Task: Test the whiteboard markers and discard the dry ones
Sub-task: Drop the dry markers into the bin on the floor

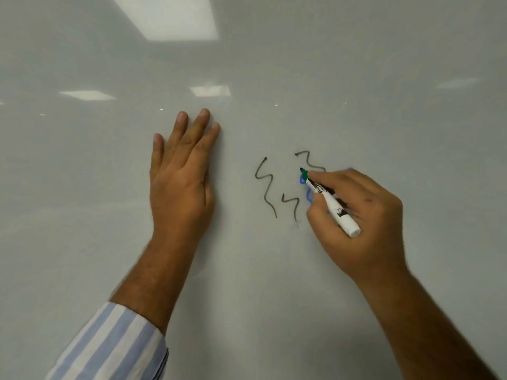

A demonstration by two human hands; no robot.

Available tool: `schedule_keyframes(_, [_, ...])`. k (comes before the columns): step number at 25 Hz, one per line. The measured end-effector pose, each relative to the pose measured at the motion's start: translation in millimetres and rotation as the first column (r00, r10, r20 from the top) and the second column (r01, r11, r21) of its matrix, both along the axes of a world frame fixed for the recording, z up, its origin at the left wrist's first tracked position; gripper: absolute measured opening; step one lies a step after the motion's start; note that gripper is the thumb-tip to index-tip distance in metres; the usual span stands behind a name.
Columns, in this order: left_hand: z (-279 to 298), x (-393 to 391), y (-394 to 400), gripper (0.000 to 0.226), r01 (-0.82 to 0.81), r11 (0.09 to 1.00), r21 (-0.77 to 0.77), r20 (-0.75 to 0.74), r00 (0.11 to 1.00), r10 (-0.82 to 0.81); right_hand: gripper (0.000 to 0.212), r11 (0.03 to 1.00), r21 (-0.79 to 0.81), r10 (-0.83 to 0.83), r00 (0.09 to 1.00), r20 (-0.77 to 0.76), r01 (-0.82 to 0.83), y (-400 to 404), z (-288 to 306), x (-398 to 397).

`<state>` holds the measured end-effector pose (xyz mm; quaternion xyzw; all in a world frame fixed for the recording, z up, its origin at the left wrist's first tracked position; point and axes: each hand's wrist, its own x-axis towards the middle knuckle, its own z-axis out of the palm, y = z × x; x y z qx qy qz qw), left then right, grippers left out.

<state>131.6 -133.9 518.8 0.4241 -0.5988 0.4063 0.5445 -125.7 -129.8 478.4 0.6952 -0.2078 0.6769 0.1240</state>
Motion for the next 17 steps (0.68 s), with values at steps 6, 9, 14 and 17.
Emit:
schedule_keyframes(6, [-3.1,-1.3,-2.8,0.064,-0.063,0.998,-0.013,0.02,0.998,0.063,0.022,0.997,-0.045,-0.061,0.997,-0.054,0.059,-11.2,-7.8,9.6])
schedule_keyframes(9, [-4.7,-3.1,-1.9,0.064,-0.09,0.996,-0.01,0.021,0.996,0.09,0.019,0.995,0.015,-0.095,0.988,-0.122,0.097,-2.3,-20.0,4.0])
schedule_keyframes(14, [-10.0,-3.4,-1.7,0.07,-0.155,0.988,0.006,0.03,0.987,0.155,0.025,0.969,0.234,-0.005,0.953,-0.304,0.08,9.9,-26.2,-12.4])
schedule_keyframes(17, [-13.7,-3.1,-2.4,0.069,-0.205,0.979,0.019,0.045,0.978,0.204,0.027,0.99,0.13,-0.011,0.946,-0.324,0.056,11.9,-39.7,17.0])
